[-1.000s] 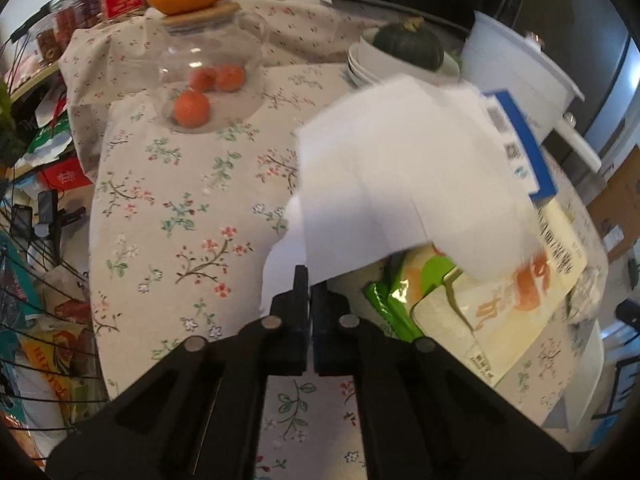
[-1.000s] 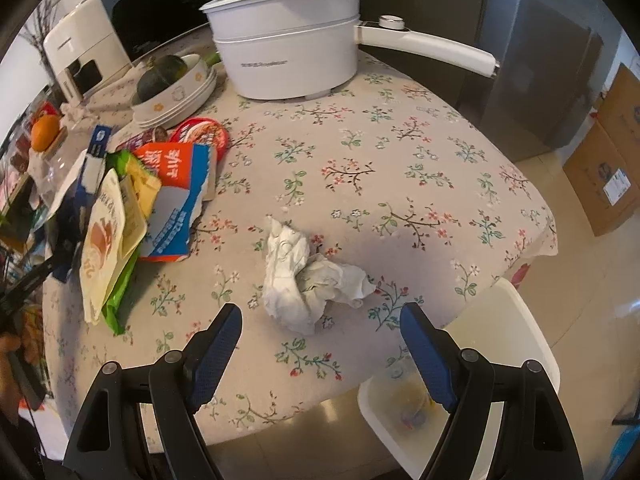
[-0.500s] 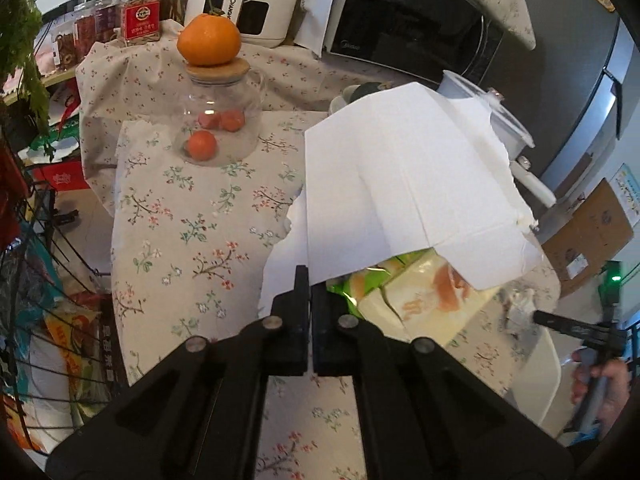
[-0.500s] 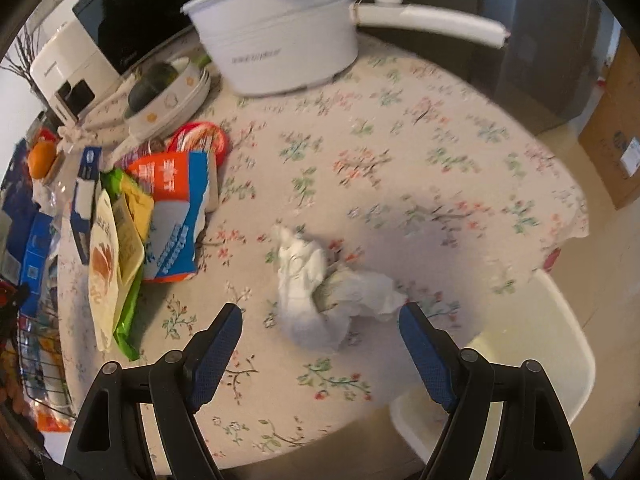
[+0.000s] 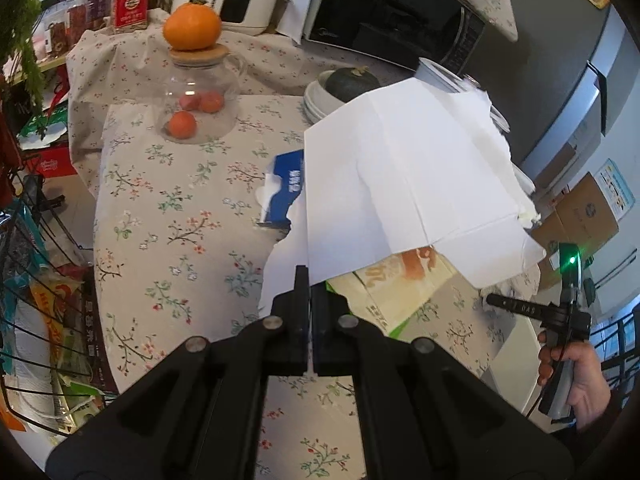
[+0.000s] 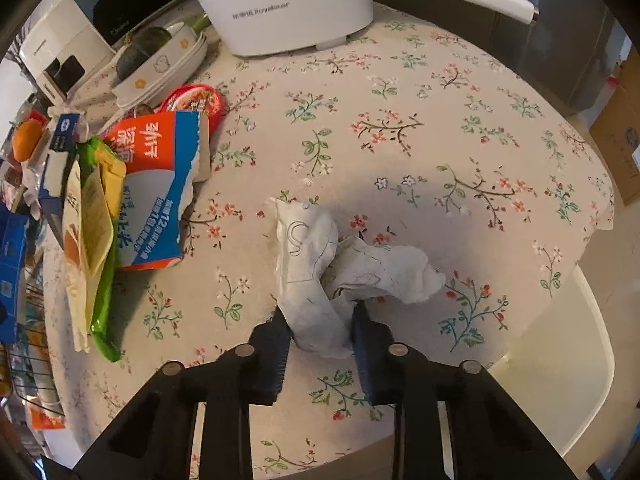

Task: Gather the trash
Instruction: 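Grasp the white paper with the left gripper while the right grasps crumpled tissue, then carry paper and tissue to the white bin and release both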

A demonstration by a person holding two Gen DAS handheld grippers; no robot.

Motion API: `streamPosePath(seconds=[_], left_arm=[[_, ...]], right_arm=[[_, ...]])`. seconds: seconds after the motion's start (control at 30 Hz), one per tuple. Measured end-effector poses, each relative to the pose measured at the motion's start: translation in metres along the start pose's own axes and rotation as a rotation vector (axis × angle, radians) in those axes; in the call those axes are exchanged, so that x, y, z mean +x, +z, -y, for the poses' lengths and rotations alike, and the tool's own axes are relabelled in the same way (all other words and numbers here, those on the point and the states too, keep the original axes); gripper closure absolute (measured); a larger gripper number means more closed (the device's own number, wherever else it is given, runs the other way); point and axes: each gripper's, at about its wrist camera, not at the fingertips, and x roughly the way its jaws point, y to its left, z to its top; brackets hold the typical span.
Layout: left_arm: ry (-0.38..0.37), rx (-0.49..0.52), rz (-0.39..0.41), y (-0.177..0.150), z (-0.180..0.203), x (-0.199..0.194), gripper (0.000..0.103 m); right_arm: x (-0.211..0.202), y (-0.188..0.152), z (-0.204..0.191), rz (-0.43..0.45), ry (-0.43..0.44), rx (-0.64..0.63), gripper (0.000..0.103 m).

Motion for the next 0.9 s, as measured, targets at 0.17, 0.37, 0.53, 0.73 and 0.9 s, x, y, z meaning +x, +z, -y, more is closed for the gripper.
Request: streamPosePath(seconds=[0.17,0.37,0.53,0.73,0.9], left_arm=[[-0.023,0.034,0.004,-0.002,0.015,-0.007,0.102],[-0.064,0.088,0.016,-0.006,0.039,-0.015,0.102],[-0.099,0.142,0.007,-0.011,0.068,-0.016,0.102],[-0.147,0.231,-0.015,-0.021,0.110,-0.013,0.102],[-0.180,0.318,-0.034,-0.033,0.153,-0.009,0.102]], right_arm=[[-0.036,0.000,-0.002,0.096,0.012,-0.029,0.080],[-0.074,-0.009,0.000,0.168,0.051,-0.042,0.080],[-0.110,-0.021,0.008,0.232,0.079,-0.042,0.080],[-0.141,-0.038,0.033,0.275,0.083,-0.024,0.080],[-0.160,-0.054,0.073,0.302,0.053,0.017,0.080]])
